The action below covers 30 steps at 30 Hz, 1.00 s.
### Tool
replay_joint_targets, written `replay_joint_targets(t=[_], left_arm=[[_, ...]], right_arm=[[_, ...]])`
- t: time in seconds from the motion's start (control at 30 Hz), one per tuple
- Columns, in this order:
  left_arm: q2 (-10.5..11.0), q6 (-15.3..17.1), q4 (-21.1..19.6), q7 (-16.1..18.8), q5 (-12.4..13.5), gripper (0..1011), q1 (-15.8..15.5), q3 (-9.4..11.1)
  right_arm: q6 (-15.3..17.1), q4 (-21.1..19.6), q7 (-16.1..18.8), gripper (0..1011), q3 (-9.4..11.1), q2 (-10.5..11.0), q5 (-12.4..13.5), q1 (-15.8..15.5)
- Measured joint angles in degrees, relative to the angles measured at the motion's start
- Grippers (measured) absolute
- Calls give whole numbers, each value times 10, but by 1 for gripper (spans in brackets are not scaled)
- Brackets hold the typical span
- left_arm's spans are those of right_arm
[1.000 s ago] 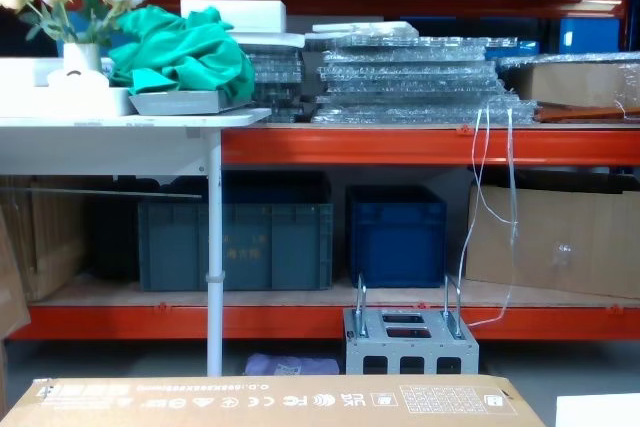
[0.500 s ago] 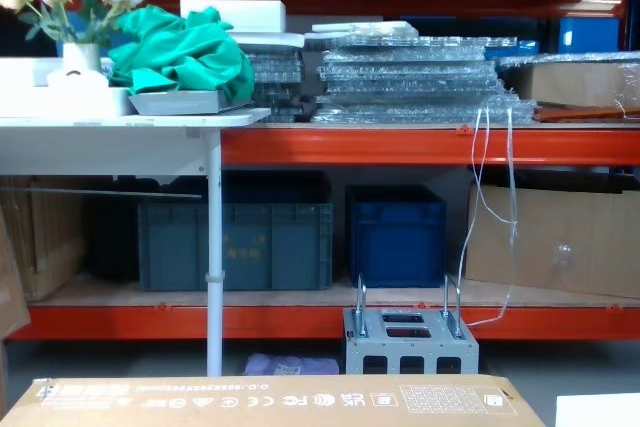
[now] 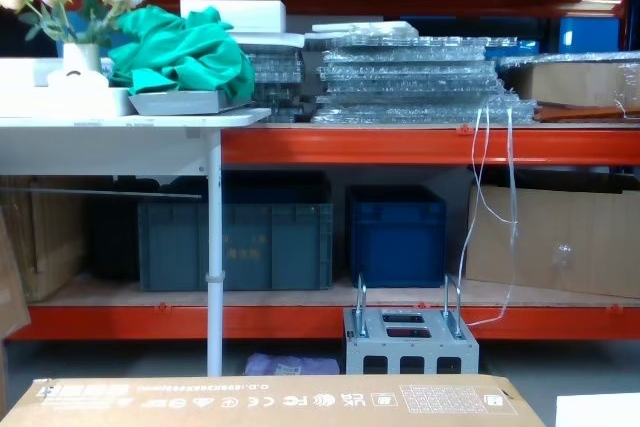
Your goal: Use one hand to grasp the basket and place it at the designated location.
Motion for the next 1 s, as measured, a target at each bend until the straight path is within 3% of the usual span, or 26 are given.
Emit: replay_joint_targets(t=[0.57,1.0], left_arm=[[0,0,0,0,0,0,0,0],[0,0,0,0,0,0,0,0]], right_arm=[[-27,29,20,228,-18,-19,-10,40],[-38,21,22,227,-19,-23,-10,77]])
